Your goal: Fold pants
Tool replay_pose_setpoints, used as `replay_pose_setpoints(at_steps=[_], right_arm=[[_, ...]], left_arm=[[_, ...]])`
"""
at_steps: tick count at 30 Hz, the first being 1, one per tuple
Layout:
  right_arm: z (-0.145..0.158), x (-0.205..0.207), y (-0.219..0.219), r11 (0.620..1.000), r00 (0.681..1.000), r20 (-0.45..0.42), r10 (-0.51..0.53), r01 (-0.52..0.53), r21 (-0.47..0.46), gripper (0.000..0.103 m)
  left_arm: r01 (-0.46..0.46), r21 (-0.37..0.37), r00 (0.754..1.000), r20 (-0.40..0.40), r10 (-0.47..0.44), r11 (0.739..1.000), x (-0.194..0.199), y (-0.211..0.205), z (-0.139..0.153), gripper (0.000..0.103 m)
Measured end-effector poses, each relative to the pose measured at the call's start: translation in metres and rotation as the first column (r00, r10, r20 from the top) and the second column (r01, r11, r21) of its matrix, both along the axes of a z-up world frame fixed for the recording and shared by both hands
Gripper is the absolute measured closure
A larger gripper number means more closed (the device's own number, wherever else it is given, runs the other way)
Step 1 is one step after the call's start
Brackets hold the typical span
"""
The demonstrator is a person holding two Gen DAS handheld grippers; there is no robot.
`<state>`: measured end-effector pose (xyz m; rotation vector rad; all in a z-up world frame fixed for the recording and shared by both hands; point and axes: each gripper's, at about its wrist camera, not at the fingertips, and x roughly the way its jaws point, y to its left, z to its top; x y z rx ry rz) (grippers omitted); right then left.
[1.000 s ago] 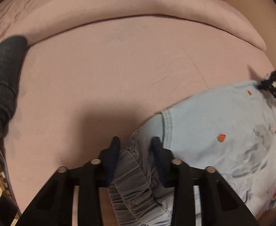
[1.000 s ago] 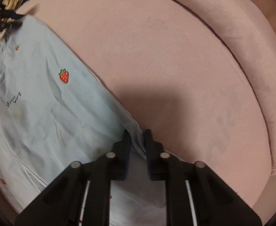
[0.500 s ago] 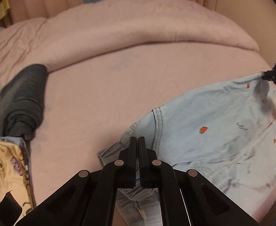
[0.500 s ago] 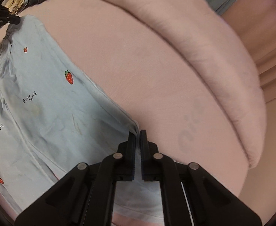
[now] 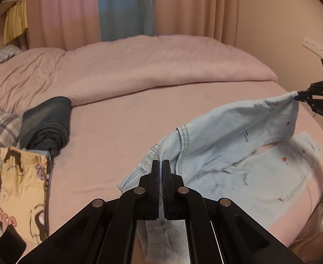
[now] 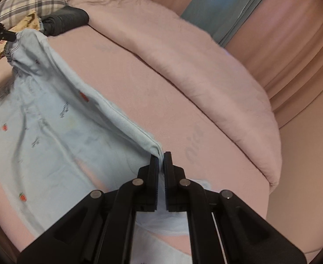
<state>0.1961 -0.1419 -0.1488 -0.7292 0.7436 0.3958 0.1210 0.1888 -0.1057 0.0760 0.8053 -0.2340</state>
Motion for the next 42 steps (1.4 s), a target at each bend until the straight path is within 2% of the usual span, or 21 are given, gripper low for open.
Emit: replay_pose_setpoints(at_steps=[3,11,13,15,20,25,28,33,38,40,42], right_arm=[[0.006,-0.035,-0.010,1.000,1.000,0.016,0.016,-0.017,0.018,0.098],[-0.011,-0.096,-0.020,0.998,0.998,-0.017,0.059,-0.059,0.005,0.098],[-0.017,-0.108,-0.020,0.998,0.997,-0.029,0.069,-0.069,-0.003,0.098],[-0.032,-0.124,-0.018,0.995,0.994,-0.052,0.094,-0.096,-0.038,0.098],[-0.076,-0.152,-0.007,0.984,0.978,-0.154,0.140,-0.155,-0.091,0.098],[-0.112,-0.163,0.009,0.966,0.966,-0.202,0.163,-0.198,-0.168,0.098],[-0.125,-0.166,0.014,0.952,0.960,-0.221,0.173,-0.221,-0.214,0.098],[-0.114,-0.161,0.013,0.964,0.962,-0.225,0.157,-0.199,-0.178,0.097],[-0.137,-0.168,0.015,0.961,0.959,-0.248,0.141,-0.193,-0.199,0.094],[-0.137,-0.167,0.015,0.966,0.962,-0.241,0.131,-0.178,-0.187,0.094],[-0.129,-0.164,0.013,0.973,0.961,-0.247,0.121,-0.164,-0.160,0.094]], left_arm=[[0.002,-0.008,1.000,-0.014,-0.002,1.000,-0.015,0.007,-0.005,0.102],[0.031,0.076,0.998,-0.064,-0.026,0.997,-0.051,-0.009,-0.023,0.102],[0.045,0.115,0.997,-0.073,-0.037,0.992,-0.057,-0.015,-0.030,0.102],[0.067,0.172,0.994,-0.094,-0.052,0.983,-0.066,-0.021,-0.042,0.102],[0.088,0.234,0.987,-0.152,-0.053,0.968,-0.068,-0.030,-0.073,0.102],[0.111,0.296,0.977,-0.209,-0.049,0.949,-0.073,-0.036,-0.100,0.102],[0.116,0.295,0.976,-0.211,-0.054,0.948,-0.076,-0.035,-0.100,0.102],[0.120,0.298,0.972,-0.228,-0.051,0.947,-0.078,-0.030,-0.105,0.101],[0.127,0.322,0.957,-0.290,-0.030,0.938,-0.083,-0.032,-0.122,0.101],[0.119,0.334,0.955,-0.297,-0.016,0.935,-0.087,-0.029,-0.121,0.101],[0.089,0.312,0.961,-0.277,0.001,0.946,-0.094,-0.023,-0.107,0.102]])
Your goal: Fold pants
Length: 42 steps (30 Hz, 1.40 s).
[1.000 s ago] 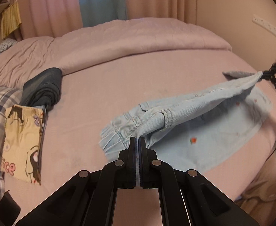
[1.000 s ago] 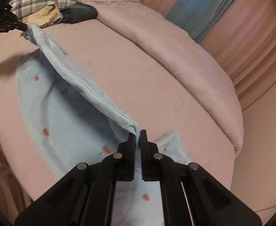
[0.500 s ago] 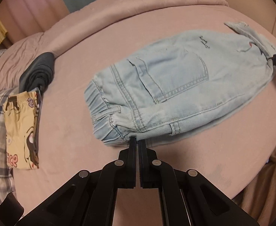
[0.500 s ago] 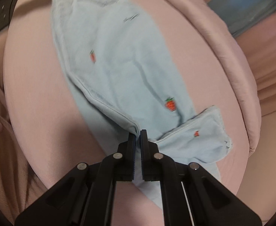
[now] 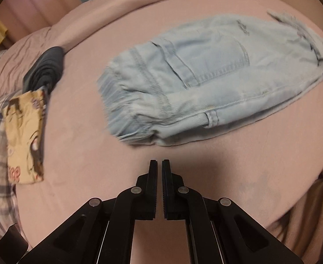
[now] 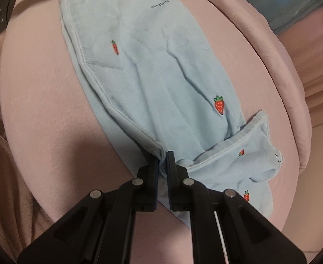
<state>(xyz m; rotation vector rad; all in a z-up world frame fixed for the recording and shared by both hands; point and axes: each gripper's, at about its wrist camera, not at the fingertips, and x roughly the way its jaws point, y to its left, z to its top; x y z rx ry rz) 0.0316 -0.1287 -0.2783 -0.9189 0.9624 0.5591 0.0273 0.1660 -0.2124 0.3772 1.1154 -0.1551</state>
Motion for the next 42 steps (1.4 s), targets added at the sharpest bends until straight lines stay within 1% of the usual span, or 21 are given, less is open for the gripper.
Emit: replay_pose_setpoints(at_steps=[2,4,5,6,7,8,10,12,13,15,19,21,24,26,29,32,35,37,38,39,42], right_arm=[[0.005,-0.001,-0.004,1.000,1.000,-0.008,-0.015,0.015,0.021,0.093],[0.012,-0.002,-0.005,0.998,1.000,-0.002,-0.028,0.028,0.053,0.089],[0.012,-0.004,-0.006,0.998,1.000,-0.003,-0.027,0.028,0.065,0.085],[0.012,-0.004,-0.005,0.997,1.000,-0.008,-0.024,0.025,0.079,0.084],[0.011,-0.003,-0.002,0.996,1.000,-0.012,-0.021,0.022,0.090,0.082],[0.009,-0.003,-0.001,0.995,1.000,-0.015,-0.021,0.023,0.094,0.082],[0.005,0.000,0.007,0.996,1.000,0.003,-0.021,0.021,0.088,0.082],[0.006,0.000,0.011,0.995,1.000,0.006,-0.018,0.017,0.100,0.082],[0.007,-0.002,0.012,0.994,1.000,0.009,-0.018,0.017,0.109,0.082],[0.012,-0.003,0.010,0.991,1.000,0.001,-0.019,0.018,0.135,0.082],[0.023,0.000,-0.001,0.974,0.999,-0.024,-0.047,0.052,0.223,0.087],[0.025,0.002,-0.005,0.966,0.998,-0.033,-0.053,0.060,0.251,0.090],[0.027,-0.001,-0.005,0.961,0.999,-0.032,-0.040,0.047,0.273,0.092],[0.027,-0.005,-0.004,0.958,0.999,-0.030,-0.036,0.043,0.283,0.092],[0.025,-0.007,-0.009,0.953,0.999,-0.036,-0.039,0.048,0.298,0.092],[0.004,-0.006,-0.014,0.948,0.989,-0.131,-0.067,0.104,0.300,0.088],[0.004,-0.005,-0.022,0.936,0.987,-0.139,-0.079,0.121,0.330,0.084],[0.019,0.001,-0.033,0.904,0.975,-0.197,-0.100,0.172,0.392,0.077],[0.029,0.006,-0.041,0.882,0.971,-0.213,-0.113,0.197,0.429,0.073],[0.043,0.014,-0.053,0.850,0.966,-0.215,-0.141,0.230,0.474,0.072],[0.068,0.047,-0.080,0.778,0.938,-0.212,-0.273,0.345,0.526,0.066]], left_arm=[[-0.006,-0.048,0.999,0.048,0.009,0.999,-0.010,0.002,0.022,0.102],[0.070,-0.098,0.991,0.125,-0.057,0.993,-0.024,-0.013,0.048,0.094],[0.106,-0.114,0.985,0.148,-0.088,0.988,-0.028,-0.022,0.054,0.074],[0.159,-0.138,0.975,0.175,-0.134,0.978,-0.030,-0.039,0.060,0.043],[0.212,-0.164,0.964,0.194,-0.179,0.963,-0.030,-0.058,0.063,0.031],[0.251,-0.181,0.955,0.205,-0.214,0.951,-0.029,-0.072,0.063,0.023],[0.349,-0.195,0.927,0.215,-0.307,0.917,-0.026,-0.112,0.057,0.023],[0.428,-0.150,0.894,0.216,-0.392,0.891,-0.019,-0.157,0.044,0.025],[0.450,-0.146,0.884,0.210,-0.417,0.881,-0.016,-0.172,0.038,0.028],[0.500,-0.178,0.864,0.163,-0.476,0.848,-0.007,-0.205,0.025,0.049],[0.567,-0.157,0.824,0.119,-0.555,0.809,-0.001,-0.244,0.005,0.051],[0.572,-0.158,0.820,0.102,-0.563,0.805,0.003,-0.255,0.000,0.065],[0.546,-0.210,0.836,0.086,-0.541,0.811,0.013,-0.259,0.000,0.085],[0.544,-0.240,0.838,0.092,-0.539,0.804,0.015,-0.257,0.003,0.090],[0.547,-0.240,0.833,0.062,-0.550,0.802,0.013,-0.257,-0.006,0.090],[0.570,-0.207,0.818,0.052,-0.573,0.795,0.006,-0.260,-0.015,0.090],[0.556,-0.237,0.824,0.028,-0.567,0.797,0.011,-0.257,-0.009,0.087],[0.548,-0.246,0.829,0.029,-0.559,0.800,0.013,-0.251,-0.001,0.070],[0.546,-0.252,0.830,0.034,-0.557,0.799,0.017,-0.247,0.003,0.055],[0.542,-0.267,0.832,0.043,-0.553,0.796,0.017,-0.242,0.007,0.047],[0.502,-0.363,0.855,0.068,-0.515,0.785,0.025,-0.226,0.021,0.046]])
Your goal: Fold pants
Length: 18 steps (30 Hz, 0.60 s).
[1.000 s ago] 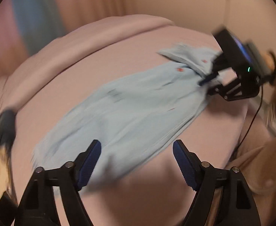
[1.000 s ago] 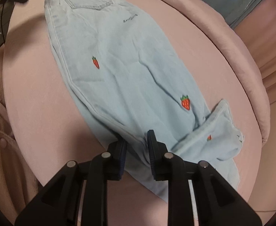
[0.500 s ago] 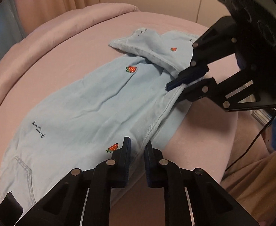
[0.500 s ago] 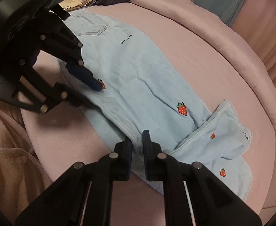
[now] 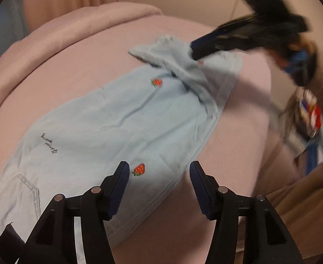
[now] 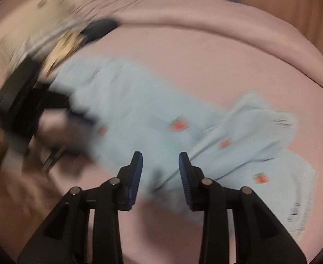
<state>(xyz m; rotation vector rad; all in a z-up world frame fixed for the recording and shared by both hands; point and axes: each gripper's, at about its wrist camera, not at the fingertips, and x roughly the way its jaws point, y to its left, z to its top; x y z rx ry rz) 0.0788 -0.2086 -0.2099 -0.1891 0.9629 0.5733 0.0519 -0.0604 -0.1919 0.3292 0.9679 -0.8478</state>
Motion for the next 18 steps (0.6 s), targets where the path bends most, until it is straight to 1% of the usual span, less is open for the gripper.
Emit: replay_pose_setpoints(at_steps=[1,2,3,5,6,7,8,9,10,11,12,13,14,15,17,18], right_arm=[[0.005,0.021,-0.009,0.996,0.996,-0.019,-0.083,0.083,0.008,0.061],[0.005,0.041,-0.015,0.988,0.987,-0.042,-0.156,0.157,0.000,0.058],[0.003,0.057,-0.017,0.979,0.977,-0.061,-0.205,0.205,-0.012,0.058],[-0.007,0.094,-0.018,0.953,0.946,-0.114,-0.303,0.302,-0.031,0.058],[-0.017,0.118,-0.017,0.936,0.920,-0.178,-0.348,0.351,-0.016,0.058],[-0.023,0.129,-0.016,0.925,0.903,-0.210,-0.374,0.379,-0.020,0.060],[-0.033,0.145,-0.012,0.910,0.881,-0.230,-0.413,0.412,-0.055,0.061],[-0.040,0.153,-0.007,0.901,0.871,-0.230,-0.433,0.421,-0.102,0.062],[-0.049,0.161,-0.004,0.881,0.857,-0.212,-0.469,0.439,-0.176,0.062],[-0.059,0.168,-0.003,0.859,0.840,-0.205,-0.502,0.455,-0.235,0.069],[-0.064,0.170,-0.002,0.860,0.839,-0.217,-0.499,0.449,-0.244,0.078],[-0.067,0.171,-0.003,0.862,0.841,-0.218,-0.495,0.443,-0.245,0.096],[-0.066,0.169,-0.006,0.861,0.842,-0.207,-0.498,0.453,-0.230,0.098],[-0.060,0.164,-0.012,0.862,0.843,-0.195,-0.502,0.470,-0.189,0.099],[-0.044,0.150,-0.029,0.850,0.834,-0.164,-0.526,0.515,-0.108,0.099],[-0.028,0.135,-0.045,0.841,0.830,-0.149,-0.538,0.541,-0.022,0.100]], left_arm=[[-0.032,-0.035,0.999,-0.010,0.032,0.999,0.006,0.005,0.003,0.046],[-0.060,-0.047,0.998,-0.009,0.060,0.997,0.011,0.008,0.003,0.045],[-0.096,-0.046,0.995,-0.006,0.095,0.994,0.017,0.010,0.002,0.045],[-0.167,-0.039,0.986,-0.020,0.166,0.985,0.028,0.013,-0.005,0.045],[-0.193,-0.038,0.981,-0.027,0.192,0.980,0.034,0.014,-0.008,0.045],[-0.227,-0.031,0.973,-0.036,0.226,0.973,0.041,0.015,-0.012,0.045],[-0.248,-0.024,0.968,-0.041,0.247,0.968,0.047,0.015,-0.015,0.045],[-0.266,-0.019,0.963,-0.046,0.265,0.964,0.049,0.017,-0.018,0.045],[-0.283,-0.014,0.958,-0.055,0.282,0.959,0.055,0.018,-0.021,0.045],[-0.292,-0.011,0.955,-0.061,0.291,0.956,0.058,0.019,-0.023,0.045],[-0.305,0.000,0.950,-0.071,0.304,0.952,0.061,0.019,-0.026,0.045],[-0.313,0.015,0.946,-0.084,0.313,0.950,0.062,0.019,-0.029,0.045],[-0.316,0.021,0.944,-0.098,0.316,0.949,0.063,0.018,-0.031,0.045],[-0.314,0.022,0.944,-0.103,0.314,0.949,0.063,0.017,-0.033,0.045],[-0.306,0.043,0.946,-0.099,0.309,0.951,0.064,0.013,-0.035,0.045],[-0.304,0.049,0.947,-0.096,0.307,0.951,0.065,0.012,-0.036,0.045]])
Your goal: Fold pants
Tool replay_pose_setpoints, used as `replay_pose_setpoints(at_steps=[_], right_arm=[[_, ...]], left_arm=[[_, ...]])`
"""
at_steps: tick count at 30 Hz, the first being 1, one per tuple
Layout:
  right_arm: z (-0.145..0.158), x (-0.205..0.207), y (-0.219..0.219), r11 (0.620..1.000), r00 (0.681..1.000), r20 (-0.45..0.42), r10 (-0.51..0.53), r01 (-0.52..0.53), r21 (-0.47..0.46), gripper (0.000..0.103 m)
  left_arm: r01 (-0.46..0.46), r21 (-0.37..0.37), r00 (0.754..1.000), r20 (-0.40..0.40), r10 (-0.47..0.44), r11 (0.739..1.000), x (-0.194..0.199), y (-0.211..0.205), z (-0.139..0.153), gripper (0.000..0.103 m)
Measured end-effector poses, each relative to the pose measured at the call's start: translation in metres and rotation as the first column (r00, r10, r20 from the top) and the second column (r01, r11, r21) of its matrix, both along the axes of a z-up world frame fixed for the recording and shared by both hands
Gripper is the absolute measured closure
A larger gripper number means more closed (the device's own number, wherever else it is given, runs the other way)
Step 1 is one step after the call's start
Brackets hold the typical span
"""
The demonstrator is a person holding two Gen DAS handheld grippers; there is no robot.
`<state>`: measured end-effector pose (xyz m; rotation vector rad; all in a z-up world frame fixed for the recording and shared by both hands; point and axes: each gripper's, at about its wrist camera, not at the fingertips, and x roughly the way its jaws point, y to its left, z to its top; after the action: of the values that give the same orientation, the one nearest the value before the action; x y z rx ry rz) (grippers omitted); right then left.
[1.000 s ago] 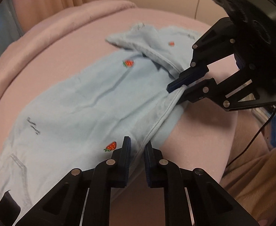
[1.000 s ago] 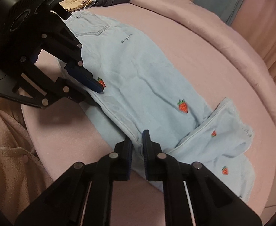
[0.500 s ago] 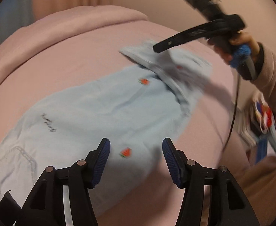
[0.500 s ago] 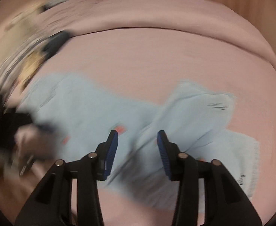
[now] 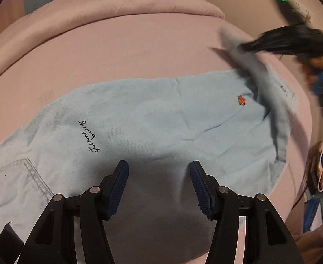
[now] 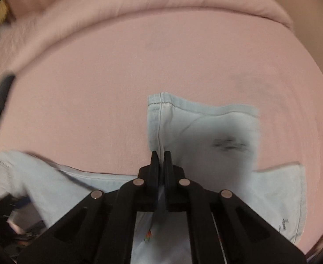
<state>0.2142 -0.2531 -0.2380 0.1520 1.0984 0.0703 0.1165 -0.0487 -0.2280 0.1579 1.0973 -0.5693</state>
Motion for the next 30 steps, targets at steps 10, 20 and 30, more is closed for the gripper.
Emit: replay_pose_setpoints(at_steps=[10,20,30], right_arm=[[0.014,-0.184,-0.131,0.902,0.928,0.173,-0.331,0.258,0.346,0.098],[-0.066,-0.235,-0.176,0.706,0.882,0.059,-0.468,0.333,0.626,0.068],[-0.018,-0.211,-0.154,0.844,0.894,0.174,-0.412,0.303,0.443,0.097]], left_arm=[[0.013,0.045,1.000,-0.001,-0.013,0.999,0.002,-0.017,-0.006,0.045],[0.041,-0.006,0.999,0.014,-0.041,0.999,0.012,-0.049,0.023,0.045],[0.076,0.140,0.996,0.037,-0.082,0.987,0.054,-0.135,-0.005,0.046]])
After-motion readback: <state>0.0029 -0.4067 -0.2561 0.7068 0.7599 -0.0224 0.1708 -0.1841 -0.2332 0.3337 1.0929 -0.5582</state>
